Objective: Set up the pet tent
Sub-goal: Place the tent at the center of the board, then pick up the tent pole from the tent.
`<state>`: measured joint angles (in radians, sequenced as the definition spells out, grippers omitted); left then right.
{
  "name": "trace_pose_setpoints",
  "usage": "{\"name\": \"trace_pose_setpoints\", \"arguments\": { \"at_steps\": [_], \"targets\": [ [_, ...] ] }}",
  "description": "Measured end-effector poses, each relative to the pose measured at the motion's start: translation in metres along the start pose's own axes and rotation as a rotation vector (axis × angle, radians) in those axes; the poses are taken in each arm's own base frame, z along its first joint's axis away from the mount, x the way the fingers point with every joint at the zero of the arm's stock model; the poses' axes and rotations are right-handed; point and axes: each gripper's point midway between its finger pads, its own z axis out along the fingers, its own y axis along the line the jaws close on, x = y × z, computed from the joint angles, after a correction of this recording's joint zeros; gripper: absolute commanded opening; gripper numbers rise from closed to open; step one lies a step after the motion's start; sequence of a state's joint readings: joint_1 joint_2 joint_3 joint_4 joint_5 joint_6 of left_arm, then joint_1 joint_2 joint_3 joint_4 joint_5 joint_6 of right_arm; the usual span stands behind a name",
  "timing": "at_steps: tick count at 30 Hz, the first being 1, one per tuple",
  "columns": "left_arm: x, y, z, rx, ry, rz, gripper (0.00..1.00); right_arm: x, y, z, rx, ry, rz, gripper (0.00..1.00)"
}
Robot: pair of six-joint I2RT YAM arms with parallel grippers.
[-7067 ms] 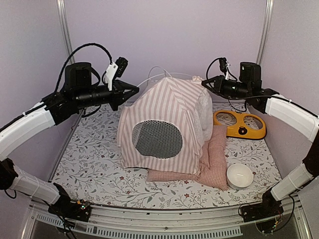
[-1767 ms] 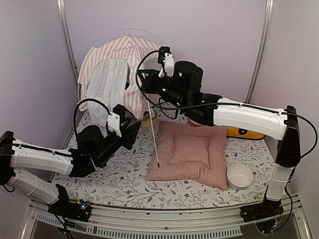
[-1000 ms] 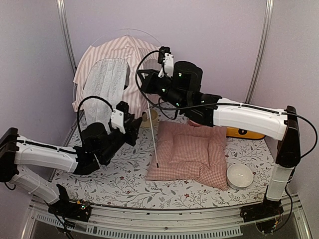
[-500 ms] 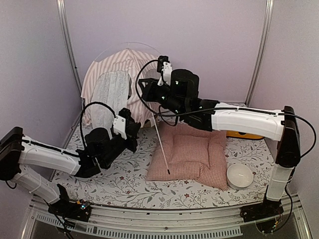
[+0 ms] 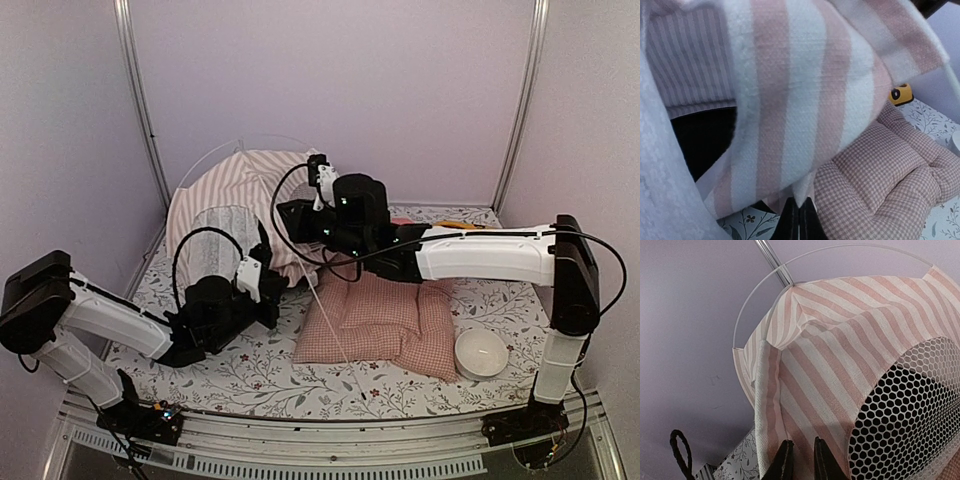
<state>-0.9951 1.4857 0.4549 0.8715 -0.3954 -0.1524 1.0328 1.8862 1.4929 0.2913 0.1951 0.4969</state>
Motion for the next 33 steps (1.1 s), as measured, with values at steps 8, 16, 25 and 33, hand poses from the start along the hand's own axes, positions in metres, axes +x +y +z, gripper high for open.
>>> {"name": "trace_pose_setpoints", "arguments": {
  "at_steps": [8, 16, 25, 33],
  "targets": [
    [-0.001, -0.001, 0.000, 0.004, -0.004, -0.026, 0.00, 0.026, -0.014, -0.007, 0.020, 0.070, -0.019, 0.53],
    [0.002, 0.000, -0.001, 0.002, 0.002, -0.035, 0.00, 0.012, -0.014, -0.039, 0.027, 0.075, -0.035, 0.99],
    [0.002, 0.001, -0.001, 0.001, 0.002, -0.036, 0.00, -0.003, -0.023, -0.088, 0.034, 0.081, -0.038, 0.99],
    [0.000, 0.002, -0.002, 0.000, -0.002, -0.037, 0.00, 0.040, -0.043, -0.135, -0.078, 0.259, 0.029, 0.92]
  ]
}}
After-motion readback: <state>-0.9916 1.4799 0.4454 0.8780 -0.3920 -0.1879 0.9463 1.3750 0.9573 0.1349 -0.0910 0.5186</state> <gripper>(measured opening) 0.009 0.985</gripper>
